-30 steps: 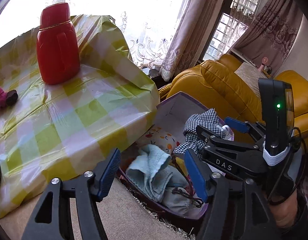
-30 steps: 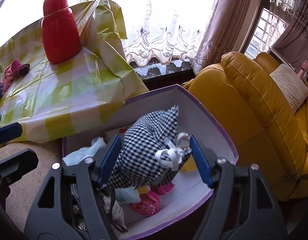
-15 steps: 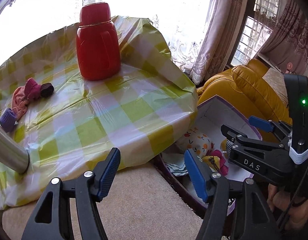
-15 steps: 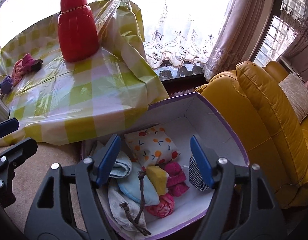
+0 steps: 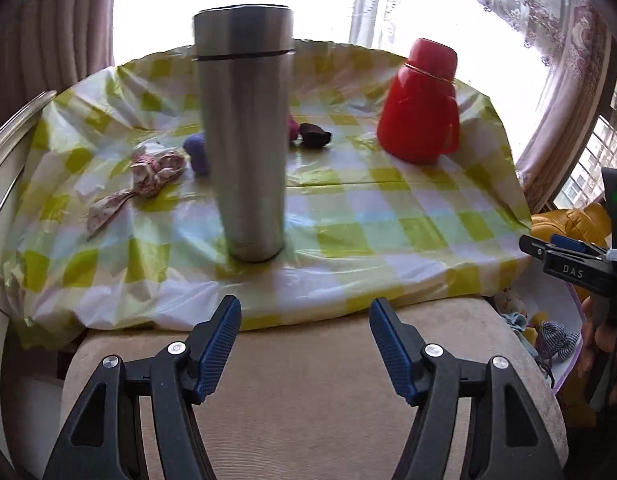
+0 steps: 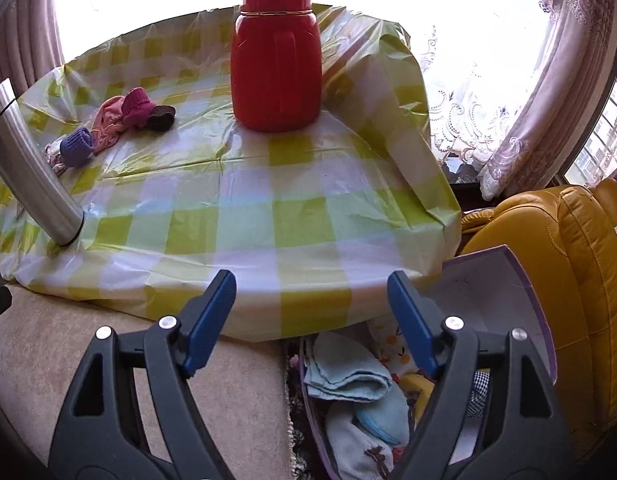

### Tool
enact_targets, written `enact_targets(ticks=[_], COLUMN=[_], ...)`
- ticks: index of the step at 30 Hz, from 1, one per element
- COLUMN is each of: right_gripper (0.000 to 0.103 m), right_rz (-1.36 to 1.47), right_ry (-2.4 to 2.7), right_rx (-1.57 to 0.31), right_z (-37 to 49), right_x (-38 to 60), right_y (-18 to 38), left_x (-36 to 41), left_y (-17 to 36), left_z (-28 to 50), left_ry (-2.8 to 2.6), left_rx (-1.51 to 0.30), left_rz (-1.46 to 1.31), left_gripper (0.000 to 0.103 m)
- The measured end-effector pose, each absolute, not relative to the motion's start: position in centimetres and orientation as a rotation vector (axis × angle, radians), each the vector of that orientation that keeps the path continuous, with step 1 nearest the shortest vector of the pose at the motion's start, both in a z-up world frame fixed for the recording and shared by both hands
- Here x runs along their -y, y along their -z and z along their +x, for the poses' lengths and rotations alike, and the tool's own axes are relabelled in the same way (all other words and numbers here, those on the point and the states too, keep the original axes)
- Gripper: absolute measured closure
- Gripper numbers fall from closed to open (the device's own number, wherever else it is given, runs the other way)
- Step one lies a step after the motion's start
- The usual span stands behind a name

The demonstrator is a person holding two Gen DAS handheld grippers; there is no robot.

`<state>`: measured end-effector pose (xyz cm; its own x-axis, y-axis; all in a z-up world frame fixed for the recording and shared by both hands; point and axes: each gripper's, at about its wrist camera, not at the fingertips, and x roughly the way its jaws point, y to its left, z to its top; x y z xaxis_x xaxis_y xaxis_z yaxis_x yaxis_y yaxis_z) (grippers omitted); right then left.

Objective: Organize soft objects
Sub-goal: 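Grasp the magenta sock with the right tool while the left tool grasps the floral cloth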

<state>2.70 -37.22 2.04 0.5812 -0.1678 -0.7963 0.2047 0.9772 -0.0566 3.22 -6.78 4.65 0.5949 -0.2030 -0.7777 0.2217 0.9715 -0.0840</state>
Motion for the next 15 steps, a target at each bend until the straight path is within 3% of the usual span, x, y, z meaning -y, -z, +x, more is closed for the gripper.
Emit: enact_targets(ticks=[6, 15], right_gripper=[0.022, 0.017], right_rz=[0.013, -0.058], right_ry=[0.106, -0.018], right_rx=[-0.921, -0.872], right_z=[7.7, 16.2], right_x=[33.3, 28.3], right_y=[-1.9, -2.9], left_x=[-2.6, -7.5], left_y=[-5.0, -3.0], left_z=[8.1, 19.2], left_ry=[0.055, 0.030], left_rx=[-0.843, -0.868], left_rz=[-0.094, -0.130], left_gripper=[0.035, 0.036])
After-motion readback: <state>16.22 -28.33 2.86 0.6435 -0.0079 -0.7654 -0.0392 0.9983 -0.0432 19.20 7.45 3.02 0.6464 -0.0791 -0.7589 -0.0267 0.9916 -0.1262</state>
